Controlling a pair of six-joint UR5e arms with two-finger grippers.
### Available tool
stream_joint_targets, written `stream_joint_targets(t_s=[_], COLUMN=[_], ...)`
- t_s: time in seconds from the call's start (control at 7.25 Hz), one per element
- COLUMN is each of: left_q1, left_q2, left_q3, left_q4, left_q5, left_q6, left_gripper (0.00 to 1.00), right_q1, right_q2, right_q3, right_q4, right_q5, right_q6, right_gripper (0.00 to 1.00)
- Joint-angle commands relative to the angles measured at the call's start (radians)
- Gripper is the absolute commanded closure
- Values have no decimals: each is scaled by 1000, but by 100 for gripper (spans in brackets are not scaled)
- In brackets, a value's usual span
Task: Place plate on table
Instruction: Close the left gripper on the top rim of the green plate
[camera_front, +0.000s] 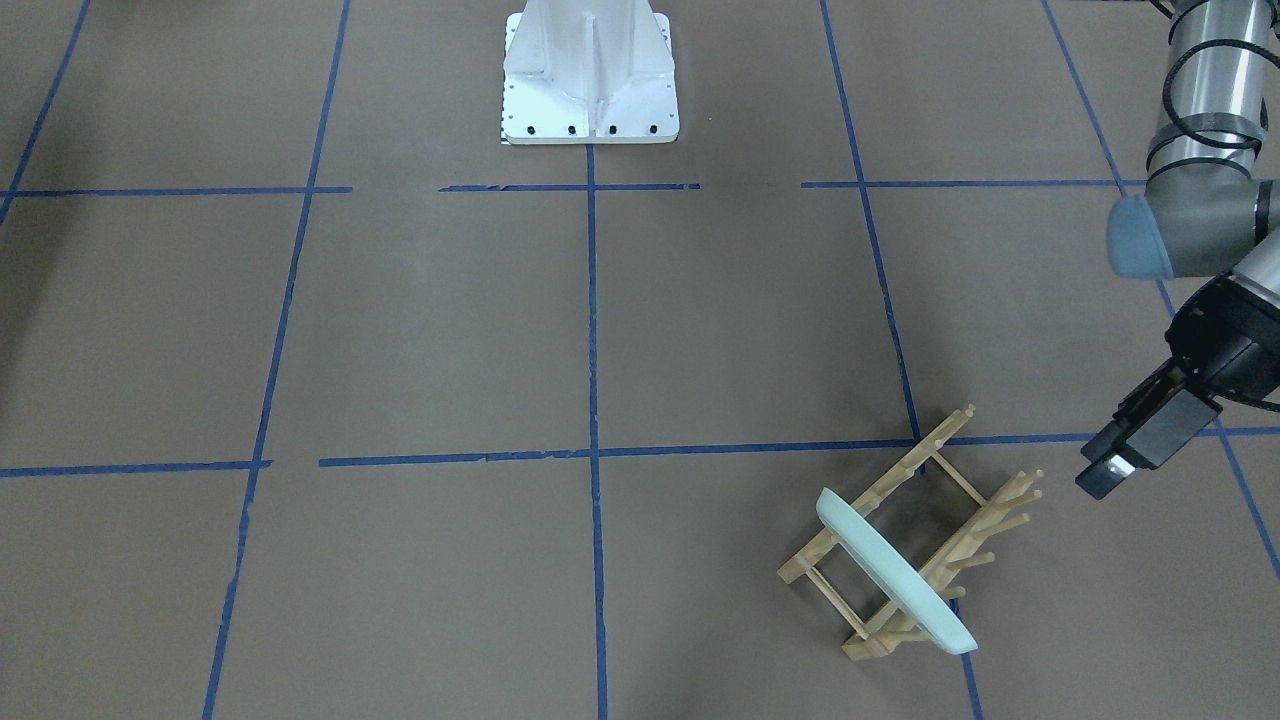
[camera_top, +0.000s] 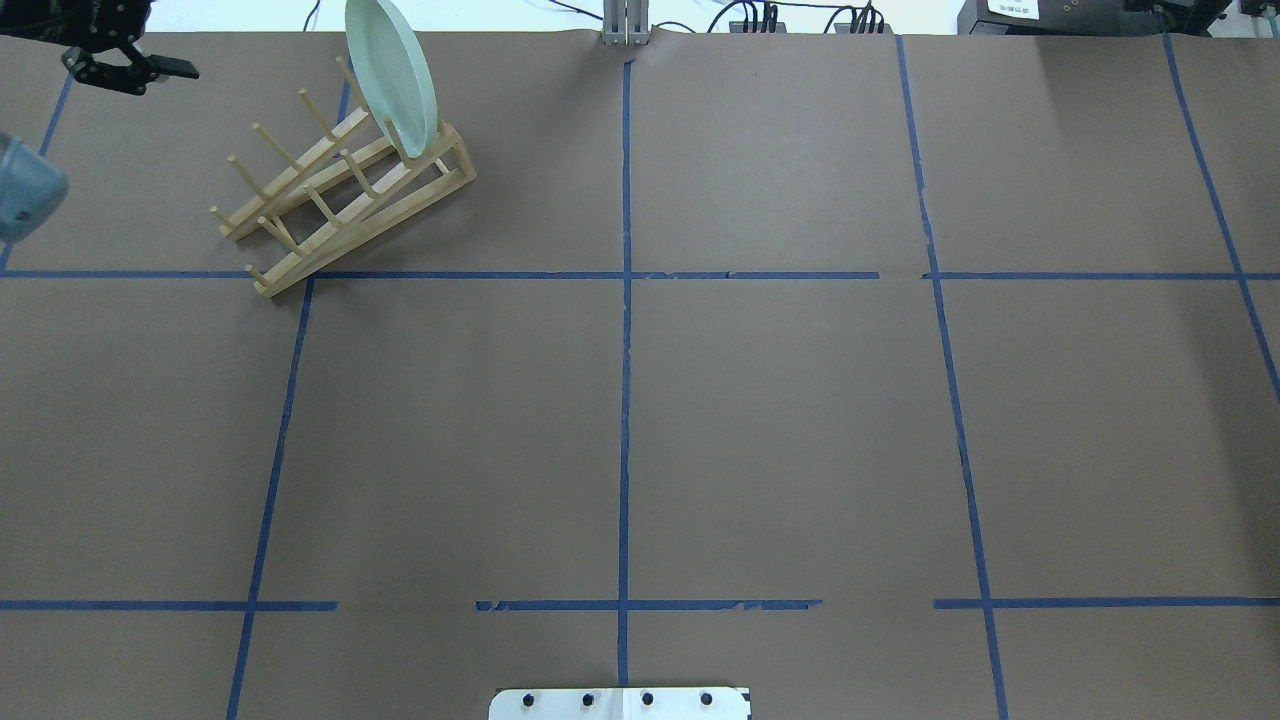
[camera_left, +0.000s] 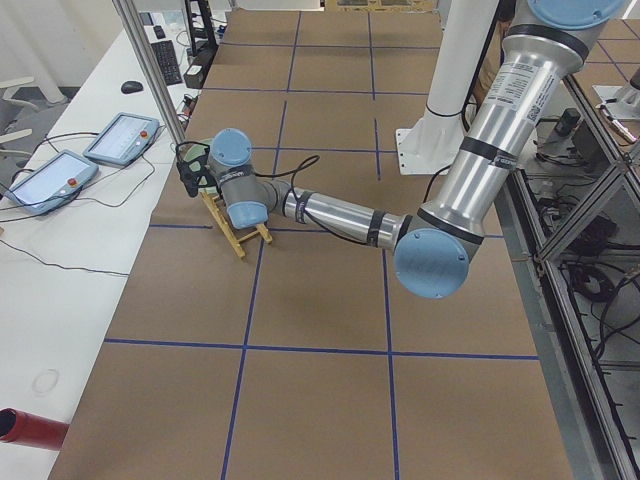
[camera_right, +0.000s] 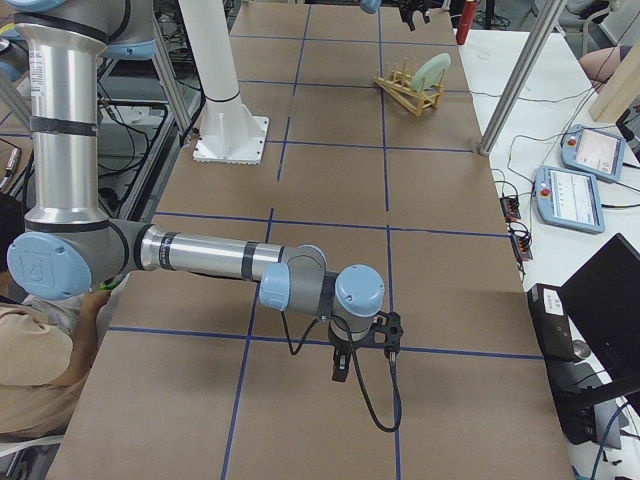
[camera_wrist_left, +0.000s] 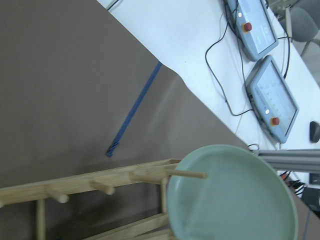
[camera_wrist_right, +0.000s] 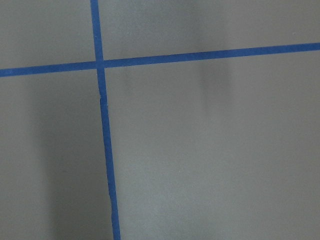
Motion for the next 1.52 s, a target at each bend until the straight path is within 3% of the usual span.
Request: stream_joint_targets(t_s=[0.0, 0.14, 0.55, 0.69, 0.83, 0.97, 1.24, 1.38], left_q1=[94, 137, 182, 182, 182, 181, 172, 140], left_q2=[-144, -168, -205, -205, -205, -205, -203, -197], left_q3=[104, 132, 192, 192, 191, 189, 178, 116], left_q4=[-50, -78, -101, -101, -101, -102, -101, -86], left_q5=[182, 245, 304, 308, 309, 309, 307, 304], left_q6=[-187, -219, -255, -255, -253, -243, -206, -191], left_gripper=[0, 0, 0, 12, 71, 100, 100, 100], right_q1=[0, 0, 0, 0, 0, 0, 0, 0], right_q2=[0, 0, 0, 0, 0, 0, 0, 0], right_q3=[0, 0, 0, 0, 0, 0, 0, 0], right_q4=[0, 0, 0, 0, 0, 0, 0, 0], right_q5=[0, 0, 0, 0, 0, 0, 0, 0], right_q6=[0, 0, 0, 0, 0, 0, 0, 0], right_gripper=[0, 0, 0, 0, 0, 0, 0, 0])
